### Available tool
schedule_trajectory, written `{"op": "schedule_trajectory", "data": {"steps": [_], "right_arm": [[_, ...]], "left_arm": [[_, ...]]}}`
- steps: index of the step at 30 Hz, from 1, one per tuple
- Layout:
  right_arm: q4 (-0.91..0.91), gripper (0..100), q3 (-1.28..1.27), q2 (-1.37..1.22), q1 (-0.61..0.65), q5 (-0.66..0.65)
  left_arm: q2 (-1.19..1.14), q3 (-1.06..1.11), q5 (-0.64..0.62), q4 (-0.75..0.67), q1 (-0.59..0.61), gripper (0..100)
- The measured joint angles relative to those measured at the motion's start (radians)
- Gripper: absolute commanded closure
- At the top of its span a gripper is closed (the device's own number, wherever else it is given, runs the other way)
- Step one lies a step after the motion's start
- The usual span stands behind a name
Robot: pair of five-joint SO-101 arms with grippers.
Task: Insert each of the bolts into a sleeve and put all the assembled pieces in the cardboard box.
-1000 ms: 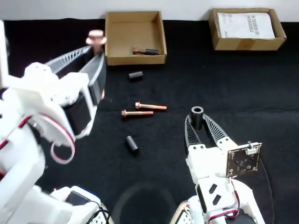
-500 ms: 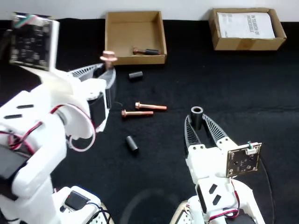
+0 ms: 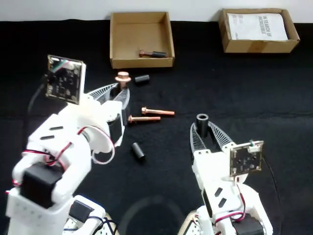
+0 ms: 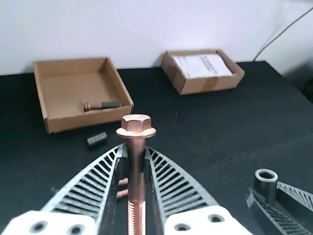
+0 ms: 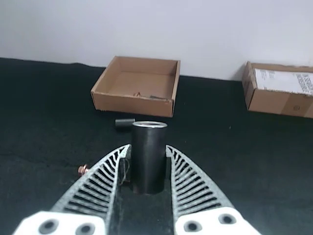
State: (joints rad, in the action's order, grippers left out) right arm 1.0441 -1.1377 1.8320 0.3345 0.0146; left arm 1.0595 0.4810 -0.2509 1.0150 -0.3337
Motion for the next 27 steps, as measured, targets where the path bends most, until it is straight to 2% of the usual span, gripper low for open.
{"op": "schedule_trajectory", "data": {"steps": [5, 12, 17, 21, 27], "right_arm": [[-0.008, 99.1, -0.044, -0.002, 0.0, 0.0], [-0.092, 99.1, -0.104, -0.003, 0.0, 0.0], [-0.137, 99.1, -0.123, -0.005, 0.0, 0.0], [-0.155, 99.1, -0.132, -0.005, 0.0, 0.0], [-0.155, 99.1, -0.132, -0.005, 0.0, 0.0]], "left_arm": [[0.029, 0.153, 0.0, -0.206, -0.08, 99], [0.031, 0.161, 0.0, -0.394, -0.249, 99], [0.028, 0.161, 0.0, -0.486, -0.324, 99], [-0.071, 0.161, 0.0, -0.519, -0.356, 99], [-0.29, 0.16, 0.0, -0.666, -0.365, 99]]}}
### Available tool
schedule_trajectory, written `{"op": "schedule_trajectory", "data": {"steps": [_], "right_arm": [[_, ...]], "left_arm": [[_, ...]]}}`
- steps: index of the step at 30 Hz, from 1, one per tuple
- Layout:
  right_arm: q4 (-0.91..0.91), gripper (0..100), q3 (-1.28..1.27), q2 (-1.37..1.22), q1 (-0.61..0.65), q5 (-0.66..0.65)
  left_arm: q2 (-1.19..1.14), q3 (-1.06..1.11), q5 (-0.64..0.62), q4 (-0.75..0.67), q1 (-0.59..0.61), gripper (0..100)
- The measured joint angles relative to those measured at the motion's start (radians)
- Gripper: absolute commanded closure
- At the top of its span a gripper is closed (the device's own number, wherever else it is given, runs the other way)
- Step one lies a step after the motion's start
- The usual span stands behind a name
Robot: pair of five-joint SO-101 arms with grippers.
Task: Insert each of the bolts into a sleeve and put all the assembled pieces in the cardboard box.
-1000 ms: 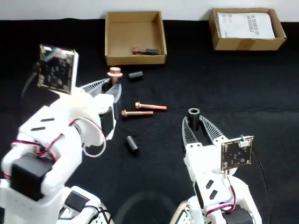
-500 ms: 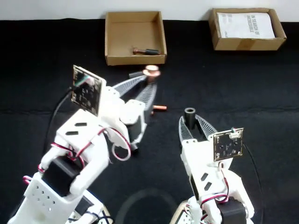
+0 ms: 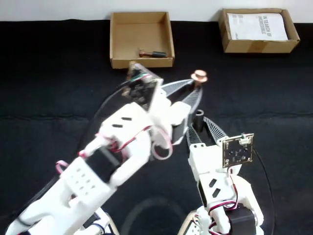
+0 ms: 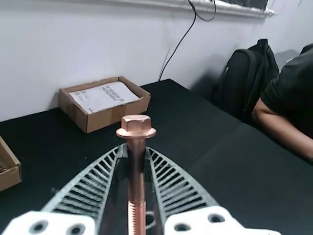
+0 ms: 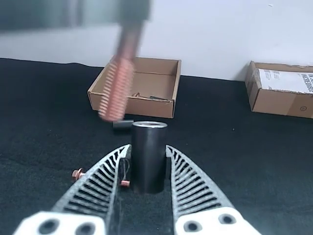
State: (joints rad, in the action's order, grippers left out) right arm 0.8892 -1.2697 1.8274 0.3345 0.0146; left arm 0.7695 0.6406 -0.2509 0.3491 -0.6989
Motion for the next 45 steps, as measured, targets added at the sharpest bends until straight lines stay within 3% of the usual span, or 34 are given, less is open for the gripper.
{"op": "schedule_trajectory", "data": {"steps": [15, 45], "right_arm": [[0.0, 99.1, -0.04, 0.0, 0.0, 0.0], [0.0, 99.1, -0.04, 0.0, 0.0, 0.0]], "left_arm": [[-0.141, -0.157, 0.0, -0.025, -0.012, 99], [-0.149, -0.092, -0.037, -0.025, -0.012, 99]]}}
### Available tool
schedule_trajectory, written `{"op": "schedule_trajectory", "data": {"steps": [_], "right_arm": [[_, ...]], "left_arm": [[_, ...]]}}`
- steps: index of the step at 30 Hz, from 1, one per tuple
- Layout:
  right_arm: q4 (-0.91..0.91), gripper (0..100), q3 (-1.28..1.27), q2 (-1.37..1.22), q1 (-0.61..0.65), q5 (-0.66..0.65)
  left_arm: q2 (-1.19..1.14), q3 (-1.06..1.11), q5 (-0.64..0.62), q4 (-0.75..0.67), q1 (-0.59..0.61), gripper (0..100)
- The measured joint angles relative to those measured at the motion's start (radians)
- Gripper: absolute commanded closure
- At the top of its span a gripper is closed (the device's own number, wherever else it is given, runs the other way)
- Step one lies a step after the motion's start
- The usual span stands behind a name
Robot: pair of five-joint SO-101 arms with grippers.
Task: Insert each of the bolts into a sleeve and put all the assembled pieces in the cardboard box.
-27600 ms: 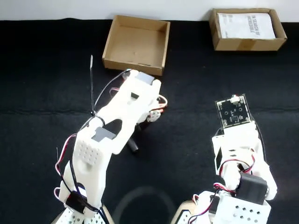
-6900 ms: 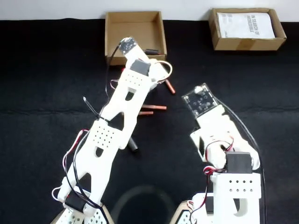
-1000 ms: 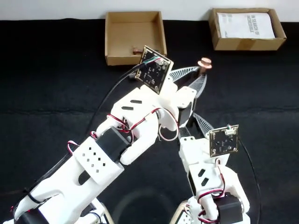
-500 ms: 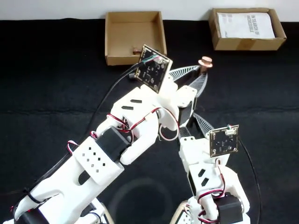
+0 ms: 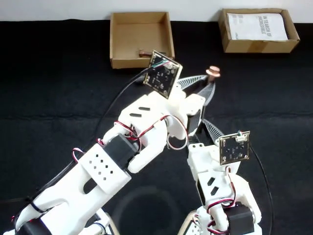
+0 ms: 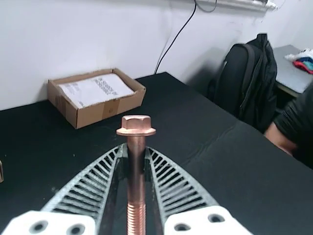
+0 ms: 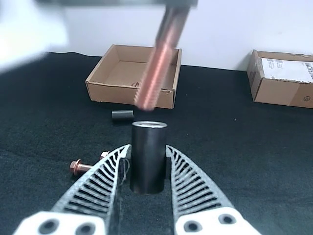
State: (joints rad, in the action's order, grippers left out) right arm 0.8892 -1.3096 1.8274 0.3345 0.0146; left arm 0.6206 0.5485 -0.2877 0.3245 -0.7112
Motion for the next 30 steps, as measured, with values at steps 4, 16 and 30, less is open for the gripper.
{"op": "schedule_trajectory", "data": {"steps": [4, 16, 30], "right_arm": [[0.0, 99.1, 0.0, 0.0, 0.0, 0.0], [-0.054, 99.1, 0.0, 0.0, -0.006, 0.0], [-0.055, 99.1, -0.002, -0.002, -0.008, 0.0]], "left_arm": [[0.0, 0.032, -0.04, -0.032, -0.002, 99], [-0.002, 0.089, -0.054, -0.114, -0.002, 99], [0.008, 0.175, -0.158, -0.098, 0.003, 99]]}}
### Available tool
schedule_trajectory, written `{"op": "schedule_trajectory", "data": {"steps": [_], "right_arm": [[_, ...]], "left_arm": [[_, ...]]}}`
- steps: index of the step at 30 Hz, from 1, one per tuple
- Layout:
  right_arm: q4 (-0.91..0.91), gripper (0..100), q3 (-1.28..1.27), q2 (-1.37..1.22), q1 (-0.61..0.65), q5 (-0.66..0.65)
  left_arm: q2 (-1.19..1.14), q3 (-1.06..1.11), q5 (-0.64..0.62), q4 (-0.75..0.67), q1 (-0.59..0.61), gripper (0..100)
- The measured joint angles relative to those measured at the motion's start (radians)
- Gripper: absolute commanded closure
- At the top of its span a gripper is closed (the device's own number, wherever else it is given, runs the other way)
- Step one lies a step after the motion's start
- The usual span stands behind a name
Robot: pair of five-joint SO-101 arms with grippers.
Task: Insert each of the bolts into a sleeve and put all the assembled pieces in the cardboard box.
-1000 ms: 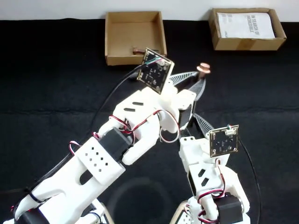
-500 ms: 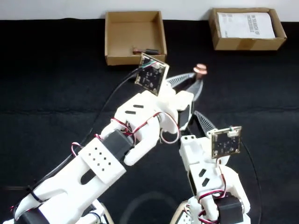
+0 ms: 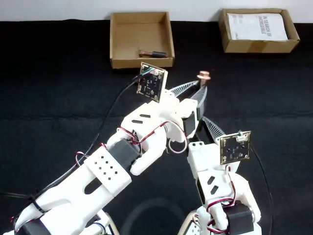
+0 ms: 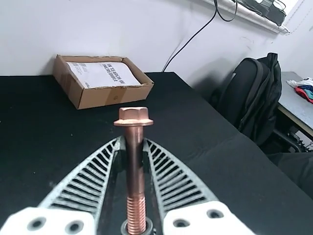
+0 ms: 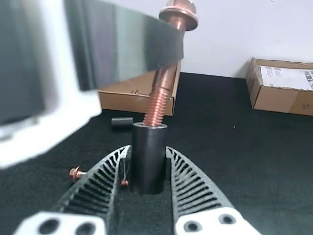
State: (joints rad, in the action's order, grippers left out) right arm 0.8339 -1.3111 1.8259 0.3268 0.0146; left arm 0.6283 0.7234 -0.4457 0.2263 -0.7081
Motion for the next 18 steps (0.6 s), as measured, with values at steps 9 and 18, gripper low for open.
{"op": "schedule_trajectory", "data": {"steps": [9, 18], "right_arm": [[-0.051, 99.1, 0.0, 0.002, -0.048, -0.003], [-0.051, 99.1, 0.0, 0.002, -0.048, -0.003]], "left_arm": [[0.152, 0.011, -0.003, 0.193, -0.009, 99], [0.19, 0.011, 0.002, 0.269, -0.009, 95]]}}
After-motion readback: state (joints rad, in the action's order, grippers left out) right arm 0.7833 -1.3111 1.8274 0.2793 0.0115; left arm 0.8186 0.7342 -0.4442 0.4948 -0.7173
